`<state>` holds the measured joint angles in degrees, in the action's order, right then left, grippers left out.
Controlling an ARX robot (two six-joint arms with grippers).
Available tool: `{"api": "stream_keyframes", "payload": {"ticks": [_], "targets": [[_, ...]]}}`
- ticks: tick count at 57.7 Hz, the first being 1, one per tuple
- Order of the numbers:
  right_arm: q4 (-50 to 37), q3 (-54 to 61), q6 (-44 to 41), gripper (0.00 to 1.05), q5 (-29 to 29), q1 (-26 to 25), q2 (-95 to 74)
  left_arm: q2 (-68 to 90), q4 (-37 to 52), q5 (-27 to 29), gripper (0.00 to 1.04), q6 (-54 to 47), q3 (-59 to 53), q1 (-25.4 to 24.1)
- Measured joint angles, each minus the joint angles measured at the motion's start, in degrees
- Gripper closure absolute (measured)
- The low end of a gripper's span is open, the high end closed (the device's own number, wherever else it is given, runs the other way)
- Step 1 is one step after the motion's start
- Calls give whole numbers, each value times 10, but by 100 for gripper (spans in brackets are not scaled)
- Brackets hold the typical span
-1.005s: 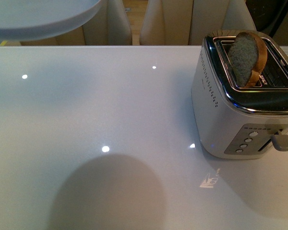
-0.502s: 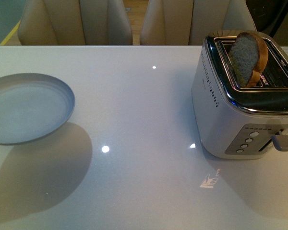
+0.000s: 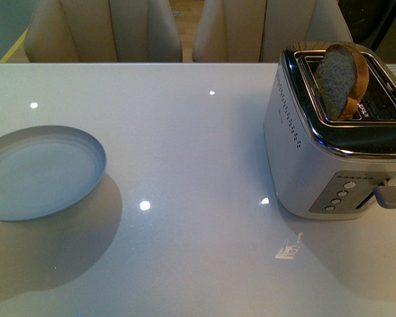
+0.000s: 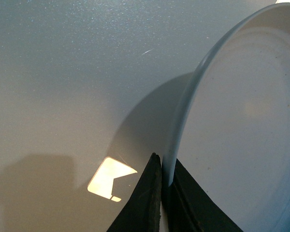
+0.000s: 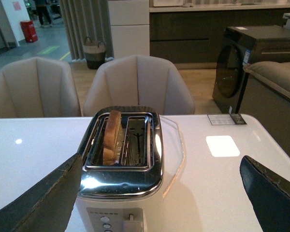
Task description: Left arm holds plate, right arm toasts bread
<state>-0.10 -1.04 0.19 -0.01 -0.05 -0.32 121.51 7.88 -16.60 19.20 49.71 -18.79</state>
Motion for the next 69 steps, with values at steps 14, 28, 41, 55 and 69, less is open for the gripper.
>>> {"api": "stream_keyframes", "payload": {"ticks": [14,28,41,55,69], "targets": [[0,0,0,9,0,0,0,50,28,1,102,43,29,3],[0,0,0,9,0,0,0,91,44,-2,102,75,61,18],[0,0,0,9,0,0,0,118,52,-9,102,86,64,23],[0,0,0,9,0,0,0,120,57,-10,101,87,62,18],[0,0,0,9,0,0,0,120,66,-3,62,94,44,13]]}}
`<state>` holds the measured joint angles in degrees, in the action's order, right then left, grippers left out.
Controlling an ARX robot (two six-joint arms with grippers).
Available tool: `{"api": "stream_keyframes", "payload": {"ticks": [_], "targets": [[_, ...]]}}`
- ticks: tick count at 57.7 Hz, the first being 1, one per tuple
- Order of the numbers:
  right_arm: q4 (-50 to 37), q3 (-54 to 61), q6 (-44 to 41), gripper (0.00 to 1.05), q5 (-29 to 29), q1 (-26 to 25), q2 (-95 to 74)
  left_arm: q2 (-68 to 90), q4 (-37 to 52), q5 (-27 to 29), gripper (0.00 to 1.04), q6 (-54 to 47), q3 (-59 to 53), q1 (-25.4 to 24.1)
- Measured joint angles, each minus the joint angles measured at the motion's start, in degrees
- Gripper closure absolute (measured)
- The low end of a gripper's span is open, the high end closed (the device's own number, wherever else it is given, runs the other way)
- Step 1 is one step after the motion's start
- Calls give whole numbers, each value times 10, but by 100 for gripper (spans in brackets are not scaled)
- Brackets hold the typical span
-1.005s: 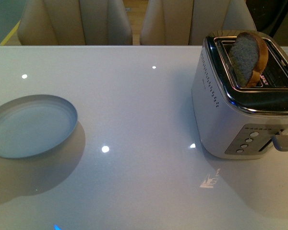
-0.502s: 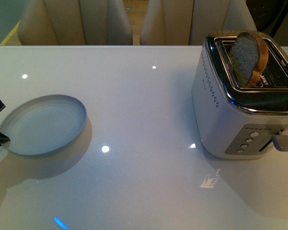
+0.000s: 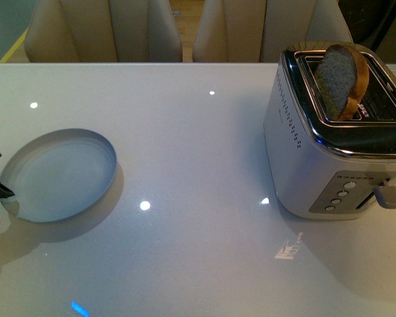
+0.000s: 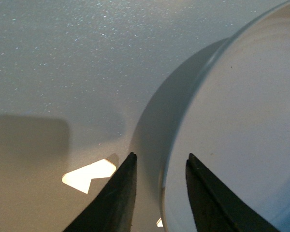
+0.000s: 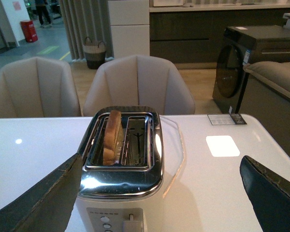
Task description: Left arm holds plate, right arm toasts bread
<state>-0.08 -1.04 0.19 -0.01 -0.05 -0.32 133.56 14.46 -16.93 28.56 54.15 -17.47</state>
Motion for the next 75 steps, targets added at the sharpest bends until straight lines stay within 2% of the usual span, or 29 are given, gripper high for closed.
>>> {"api": "stream_keyframes", "payload": {"ticks": [21,38,49,63,75], "targets": [[0,0,0,9,0,0,0,-83,-3,4,6,11,-28,-8],[0,0,0,9,0,0,0,-259,-55,4,7,-21,-41,-20],[0,0,0,9,0,0,0,-376,-116,5,7,-64,-32,-2],[0,0,0,9,0,0,0,-499,-182,4,7,-90,23,67],[0,0,0,9,0,0,0,-565,-206,12,7,-86,38,169]]}}
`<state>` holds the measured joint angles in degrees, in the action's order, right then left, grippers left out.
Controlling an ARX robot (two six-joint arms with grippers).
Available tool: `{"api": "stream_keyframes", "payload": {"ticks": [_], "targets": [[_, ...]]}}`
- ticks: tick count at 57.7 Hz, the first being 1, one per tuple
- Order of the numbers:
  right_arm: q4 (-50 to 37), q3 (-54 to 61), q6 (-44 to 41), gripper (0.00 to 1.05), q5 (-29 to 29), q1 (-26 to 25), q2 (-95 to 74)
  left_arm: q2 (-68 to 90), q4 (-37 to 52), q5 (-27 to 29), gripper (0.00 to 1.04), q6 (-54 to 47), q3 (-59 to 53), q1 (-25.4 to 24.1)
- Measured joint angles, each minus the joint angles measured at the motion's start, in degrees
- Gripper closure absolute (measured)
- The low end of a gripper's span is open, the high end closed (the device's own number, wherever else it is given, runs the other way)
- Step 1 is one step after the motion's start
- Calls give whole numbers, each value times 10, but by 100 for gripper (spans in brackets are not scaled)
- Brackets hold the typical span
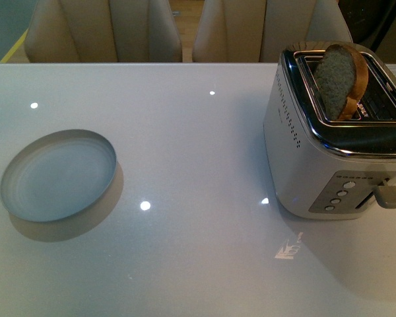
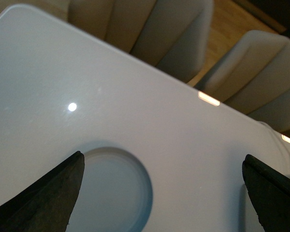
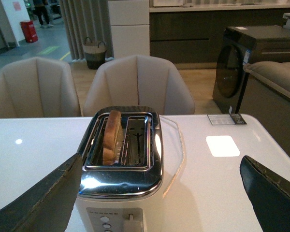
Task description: Left arm holds plate, right arm toasts bread
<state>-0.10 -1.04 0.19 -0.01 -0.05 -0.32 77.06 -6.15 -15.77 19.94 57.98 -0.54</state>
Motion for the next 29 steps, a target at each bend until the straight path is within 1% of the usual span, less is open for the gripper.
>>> {"api": "stream_keyframes", "payload": {"ticks": [4,7,13,14,15,16,17,19,21,22,23,25,29], "targets": [[0,0,0,9,0,0,0,-7,-11,13,7,5,0,40],[0,0,0,9,0,0,0,-7,-16,20,7,6,0,58],[0,0,0,9,0,0,0,-7,-17,21,7,7,0,70],[0,0,0,9,0,0,0,-7,-12,30,8,4,-2,71],[0,0,0,9,0,0,0,-10,20,60,10,-13,-15,76],[0,0,0,9,0,0,0,-15,71,89,14,-26,-35,78],[0,0,0,9,0,0,0,-17,96,117,16,-41,-45,78],[0,0,0,9,0,0,0,-31,195,175,23,-82,-92,79],[0,0,0,9,0,0,0,-46,277,210,30,-117,-139,79],[0,0,0,9,0,0,0,-54,311,217,34,-130,-161,77],[0,0,0,9,0,0,0,-58,326,218,35,-136,-171,76],[0,0,0,9,0,0,0,-75,373,219,42,-152,-208,72],[0,0,0,9,0,0,0,-106,418,217,57,-173,-265,65]]}}
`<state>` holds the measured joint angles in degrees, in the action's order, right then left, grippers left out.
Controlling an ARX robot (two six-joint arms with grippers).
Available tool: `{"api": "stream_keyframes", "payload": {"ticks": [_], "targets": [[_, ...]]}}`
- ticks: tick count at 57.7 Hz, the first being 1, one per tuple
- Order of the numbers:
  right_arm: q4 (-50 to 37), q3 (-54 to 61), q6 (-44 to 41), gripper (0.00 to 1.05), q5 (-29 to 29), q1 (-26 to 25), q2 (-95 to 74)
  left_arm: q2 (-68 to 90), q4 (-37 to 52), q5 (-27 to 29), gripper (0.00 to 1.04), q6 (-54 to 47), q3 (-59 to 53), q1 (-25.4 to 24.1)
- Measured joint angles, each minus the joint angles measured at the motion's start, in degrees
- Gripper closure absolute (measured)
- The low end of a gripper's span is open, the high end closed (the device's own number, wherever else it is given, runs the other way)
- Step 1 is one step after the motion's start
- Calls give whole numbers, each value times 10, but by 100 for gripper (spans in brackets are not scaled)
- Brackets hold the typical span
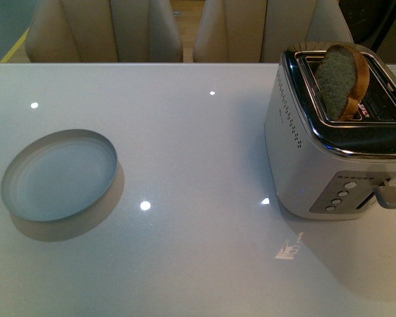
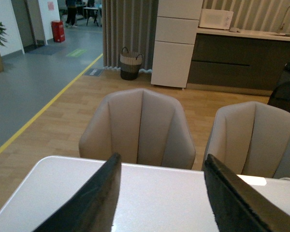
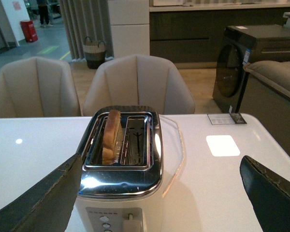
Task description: Left arm holds plate, right arm toasts bread
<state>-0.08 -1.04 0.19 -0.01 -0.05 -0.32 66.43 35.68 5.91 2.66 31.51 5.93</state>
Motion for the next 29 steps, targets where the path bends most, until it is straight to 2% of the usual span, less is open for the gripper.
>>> {"api": "stream_keyframes", "payload": {"ticks": [14,19,29], "targets": [[0,0,0,9,0,0,0,-76,35,-19,101,-17,-123,-17],[0,0,0,9,0,0,0,-104,37,-54,102,-19,-155,-42],[0,0,0,9,0,0,0,-158,36,-59,102,-20,-205,-57]]}}
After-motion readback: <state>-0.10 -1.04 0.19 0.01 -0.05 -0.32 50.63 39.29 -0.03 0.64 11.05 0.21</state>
